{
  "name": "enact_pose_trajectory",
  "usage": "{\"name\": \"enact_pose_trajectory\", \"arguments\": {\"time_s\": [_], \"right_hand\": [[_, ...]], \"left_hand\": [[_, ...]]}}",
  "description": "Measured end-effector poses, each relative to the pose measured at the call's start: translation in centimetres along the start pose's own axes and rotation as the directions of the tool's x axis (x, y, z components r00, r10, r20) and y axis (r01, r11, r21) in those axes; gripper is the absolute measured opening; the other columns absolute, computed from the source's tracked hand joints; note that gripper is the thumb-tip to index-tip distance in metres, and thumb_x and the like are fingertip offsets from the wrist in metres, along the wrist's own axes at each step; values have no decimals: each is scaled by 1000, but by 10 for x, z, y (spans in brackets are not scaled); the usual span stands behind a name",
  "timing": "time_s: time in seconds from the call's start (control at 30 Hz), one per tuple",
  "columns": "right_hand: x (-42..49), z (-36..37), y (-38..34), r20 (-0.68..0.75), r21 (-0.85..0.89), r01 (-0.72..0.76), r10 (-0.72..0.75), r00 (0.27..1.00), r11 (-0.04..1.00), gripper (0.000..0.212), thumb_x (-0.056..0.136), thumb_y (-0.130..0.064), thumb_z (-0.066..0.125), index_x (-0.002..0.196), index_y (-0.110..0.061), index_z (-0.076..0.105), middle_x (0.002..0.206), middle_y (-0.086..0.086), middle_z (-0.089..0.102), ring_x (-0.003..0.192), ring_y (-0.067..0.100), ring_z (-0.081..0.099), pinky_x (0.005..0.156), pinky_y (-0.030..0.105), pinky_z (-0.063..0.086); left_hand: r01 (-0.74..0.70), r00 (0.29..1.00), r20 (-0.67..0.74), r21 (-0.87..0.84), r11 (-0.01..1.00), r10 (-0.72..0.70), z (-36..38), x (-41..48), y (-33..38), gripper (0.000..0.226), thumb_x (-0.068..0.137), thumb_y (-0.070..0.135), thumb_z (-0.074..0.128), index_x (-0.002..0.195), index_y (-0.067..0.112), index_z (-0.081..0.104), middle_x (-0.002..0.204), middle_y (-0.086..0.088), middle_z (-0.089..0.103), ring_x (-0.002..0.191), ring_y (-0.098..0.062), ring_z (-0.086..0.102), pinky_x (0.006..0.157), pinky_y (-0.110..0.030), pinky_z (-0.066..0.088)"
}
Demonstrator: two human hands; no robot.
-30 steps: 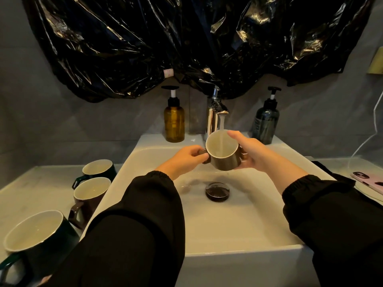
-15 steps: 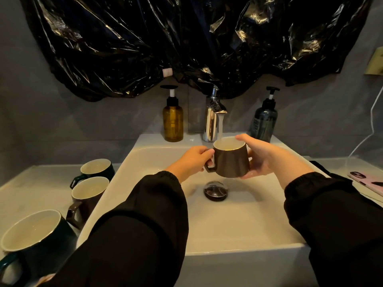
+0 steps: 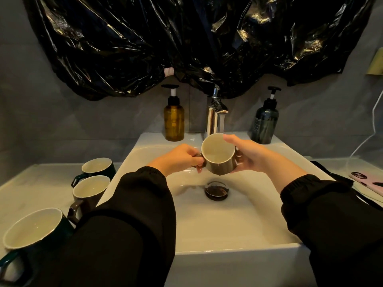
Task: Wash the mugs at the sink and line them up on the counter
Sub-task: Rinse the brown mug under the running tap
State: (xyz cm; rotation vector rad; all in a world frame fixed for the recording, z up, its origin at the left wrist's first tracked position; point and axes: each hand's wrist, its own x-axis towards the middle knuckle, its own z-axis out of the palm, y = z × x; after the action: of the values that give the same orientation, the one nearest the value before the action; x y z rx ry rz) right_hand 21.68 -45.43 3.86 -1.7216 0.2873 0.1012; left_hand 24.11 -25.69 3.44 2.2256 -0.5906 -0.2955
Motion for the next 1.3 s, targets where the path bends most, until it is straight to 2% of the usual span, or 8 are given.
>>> {"name": "enact_pose_trajectory", "arguments": {"time_s": [0.1, 0.27, 0.43, 0.6, 0.67, 0.83, 1.03, 1.3], "right_hand": [[2, -8, 2, 56, 115, 62, -68, 996, 991, 37, 84, -49, 63, 111, -25, 59, 127, 9, 54, 113, 29, 55, 92, 43, 51], [9, -10, 5, 187, 277, -82, 30, 982, 957, 72, 79, -73, 49, 119, -14, 63, 117, 12, 68, 109, 28, 63, 92, 41, 52], [5, -8, 2, 153, 166, -167, 142, 978, 972, 65, 80, -64, 59, 120, -14, 53, 113, 13, 68, 105, 29, 64, 87, 41, 54], [-1, -9, 0, 94, 134, 45, -58, 994, 990, 45, 83, -40, 68, 119, -19, 51, 110, 9, 65, 100, 25, 64, 80, 37, 55], [-2, -7, 1, 119, 172, 144, -166, 979, 974, 36, 84, -26, 69, 115, -20, 53, 110, 8, 64, 100, 24, 63, 76, 33, 55], [-3, -14, 6, 127, 216, 309, -340, 932, 926, 52, 72, -13, 73, 118, -21, 51, 115, 9, 60, 108, 28, 59, 81, 35, 56], [-5, -41, 11, 112, 260, 308, -346, 932, 915, 56, 64, -14, 72, 117, -20, 54, 112, 9, 61, 105, 28, 60, 72, 32, 57], [2, -51, 16, 162, 192, 304, -336, 928, 933, 83, 62, -5, 74, 135, -25, 41, 127, 10, 53, 115, 30, 54, 84, 37, 52]], "left_hand": [[-95, 986, -134, 68, 993, 103, 10, 1, 3, 25, 93, 16, 57, 69, 15, 65, 83, -9, 66, 87, -25, 60, 81, -33, 46], [-199, 923, -263, 294, 935, 280, 21, 2, 4, 15, 92, 14, 57, 95, 7, 71, 87, -9, 65, 79, -19, 54, 72, -27, 41], [-291, 838, -208, 613, 735, 505, 26, 9, -3, 20, 92, 15, 58, 105, 7, 70, 104, -9, 67, 101, -23, 55, 88, -32, 46], [-334, 739, -129, 782, 526, 661, 22, 8, -8, 21, 91, 18, 60, 107, 10, 71, 105, -7, 68, 105, -22, 57, 86, -28, 47], [-303, 737, -70, 855, 421, 672, 20, 6, -7, 18, 84, 17, 69, 100, 10, 73, 95, -7, 71, 96, -23, 61, 77, -29, 50], [-293, 704, 16, 917, 270, 710, 23, 6, -3, 23, 62, 17, 87, 81, 11, 75, 77, -3, 71, 77, -21, 65, 61, -25, 50], [-316, 694, 86, 928, 195, 715, 37, 15, 13, 23, 75, 16, 78, 96, 8, 72, 93, -8, 71, 91, -25, 64, 72, -29, 50], [-322, 711, 154, 938, 124, 686, 41, 18, 9, 35, 96, 22, 52, 129, 11, 56, 126, -6, 60, 118, -23, 49, 96, -30, 40]]}}
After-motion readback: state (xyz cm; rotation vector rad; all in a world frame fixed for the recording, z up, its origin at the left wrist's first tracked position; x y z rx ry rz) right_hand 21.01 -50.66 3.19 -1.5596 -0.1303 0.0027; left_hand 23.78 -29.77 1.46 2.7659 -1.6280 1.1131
